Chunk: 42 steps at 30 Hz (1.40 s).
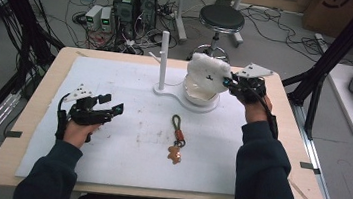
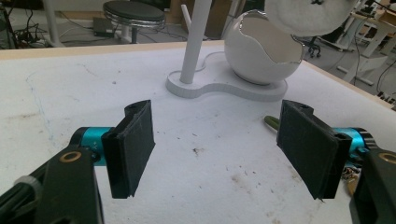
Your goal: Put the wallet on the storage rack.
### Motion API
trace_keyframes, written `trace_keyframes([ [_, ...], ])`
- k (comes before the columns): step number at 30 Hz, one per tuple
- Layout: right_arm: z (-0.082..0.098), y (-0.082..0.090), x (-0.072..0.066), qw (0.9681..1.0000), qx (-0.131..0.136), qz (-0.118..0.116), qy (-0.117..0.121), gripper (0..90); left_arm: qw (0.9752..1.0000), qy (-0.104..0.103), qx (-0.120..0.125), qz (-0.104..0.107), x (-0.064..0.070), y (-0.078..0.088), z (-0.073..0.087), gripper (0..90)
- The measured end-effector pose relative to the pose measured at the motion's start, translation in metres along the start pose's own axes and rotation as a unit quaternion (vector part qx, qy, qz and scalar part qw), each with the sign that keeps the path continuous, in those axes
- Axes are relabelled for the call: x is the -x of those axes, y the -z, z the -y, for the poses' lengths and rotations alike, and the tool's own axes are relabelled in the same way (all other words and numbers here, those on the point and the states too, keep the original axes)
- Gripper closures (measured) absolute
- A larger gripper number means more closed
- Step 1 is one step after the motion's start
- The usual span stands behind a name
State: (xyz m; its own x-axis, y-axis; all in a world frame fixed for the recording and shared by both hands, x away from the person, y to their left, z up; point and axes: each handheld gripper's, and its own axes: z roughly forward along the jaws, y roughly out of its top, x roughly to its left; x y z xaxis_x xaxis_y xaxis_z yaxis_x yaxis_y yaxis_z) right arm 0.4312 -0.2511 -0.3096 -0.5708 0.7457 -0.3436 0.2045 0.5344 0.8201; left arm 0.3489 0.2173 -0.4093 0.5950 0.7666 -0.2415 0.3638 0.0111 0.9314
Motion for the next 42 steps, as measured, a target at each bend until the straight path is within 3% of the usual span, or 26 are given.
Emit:
trace_keyframes([
  [2, -0.002, -0.001, 0.001, 0.9999, -0.002, 0.006, 0.013, 75.8, 1.0, 0.001, -0.001, 0.001, 0.0, 0.0, 0.0, 27.6],
  [4, -0.009, -0.003, 0.001, 0.9988, -0.014, 0.021, 0.042, 75.7, 1.0, 0.002, -0.002, 0.001, -0.001, 0.0, 0.0, 27.8],
  [7, -0.015, -0.006, 0.001, 0.9953, -0.038, 0.038, 0.081, 75.6, 1.0, 0.003, -0.004, 0.003, -0.001, -0.001, 0.001, 28.1],
  [12, -0.017, -0.017, 0.001, 0.9909, -0.071, 0.043, 0.107, 75.2, 1.0, 0.006, -0.006, 0.005, -0.001, -0.002, 0.002, 28.3],
  [13, -0.016, -0.025, -0.001, 0.9883, -0.085, 0.041, 0.12, 74.9, 0.9999, 0.01, -0.003, 0.007, -0.001, -0.002, 0.002, 28.2],
  [15, -0.014, -0.034, -0.005, 0.9864, -0.1, 0.037, 0.125, 74.3, 0.9999, 0.011, -0.003, 0.007, -0.001, -0.002, 0.002, 28.3],
  [18, -0.014, -0.041, -0.008, 0.9864, -0.099, 0.034, 0.127, 73.2, 0.9999, 0.009, -0.005, 0.008, -0.001, -0.002, 0.003, 28.3],
  [20, -0.015, -0.048, -0.01, 0.9913, -0.082, 0.009, 0.102, 69.3, 0.9999, 0.009, -0.006, 0.009, 0.0, -0.003, 0.003, 28.5],
  [21, -0.015, -0.048, -0.01, 0.9913, -0.082, 0.009, 0.102, 69.3, 0.9999, 0.009, -0.007, 0.009, 0.0, -0.003, 0.004, 28.5],
  [22, -0.014, -0.051, -0.011, 0.9943, -0.073, -0.012, 0.077, 66.7, 0.9999, 0.01, -0.008, 0.009, 0.0, -0.003, 0.004, 28.5],
  [24, -0.013, -0.051, -0.011, 0.9953, -0.068, -0.018, 0.067, 64.8, 0.9999, 0.01, -0.008, 0.009, 0.0, -0.003, 0.004, 28.6],
  [27, -0.004, -0.05, -0.003, 0.9982, -0.027, -0.053, -0.012, 57.7, 0.9999, 0.009, -0.009, 0.009, 0.0, -0.003, 0.005, 28.8],
  [28, 0.007, -0.049, 0.004, 0.9965, -0.011, -0.066, -0.05, 50.0, 0.9999, 0.01, -0.01, 0.009, 0.0, -0.003, 0.005, 28.8],
  [30, 0.014, -0.048, 0.01, 0.9934, -0.015, -0.075, -0.085, 44.9, 0.9999, 0.01, -0.009, 0.009, 0.0, -0.003, 0.005, 29.0],
  [36, 0.02, -0.048, 0.018, 0.9936, -0.04, -0.058, -0.089, 39.7, 0.9999, 0.01, -0.009, 0.01, 0.0, -0.003, 0.005, 29.4],
  [38, 0.026, -0.054, 0.02, 0.9901, -0.054, -0.063, -0.113, 39.1, 0.9998, 0.011, -0.01, 0.01, 0.0, -0.003, 0.005, 29.4],
  [39, 0.026, -0.054, 0.02, 0.9901, -0.054, -0.063, -0.113, 39.1, 0.9998, 0.011, -0.01, 0.01, 0.0, -0.003, 0.005, 29.5],
  [40, 0.031, -0.061, 0.02, 0.9858, -0.065, -0.076, -0.135, 40.5, 0.9998, 0.011, -0.01, 0.01, -0.001, -0.003, 0.005, 29.5],
  [42, 0.035, -0.065, 0.019, 0.9822, -0.065, -0.104, -0.142, 61.3, 0.9998, 0.011, -0.01, 0.012, -0.001, -0.003, 0.005, 29.6],
])
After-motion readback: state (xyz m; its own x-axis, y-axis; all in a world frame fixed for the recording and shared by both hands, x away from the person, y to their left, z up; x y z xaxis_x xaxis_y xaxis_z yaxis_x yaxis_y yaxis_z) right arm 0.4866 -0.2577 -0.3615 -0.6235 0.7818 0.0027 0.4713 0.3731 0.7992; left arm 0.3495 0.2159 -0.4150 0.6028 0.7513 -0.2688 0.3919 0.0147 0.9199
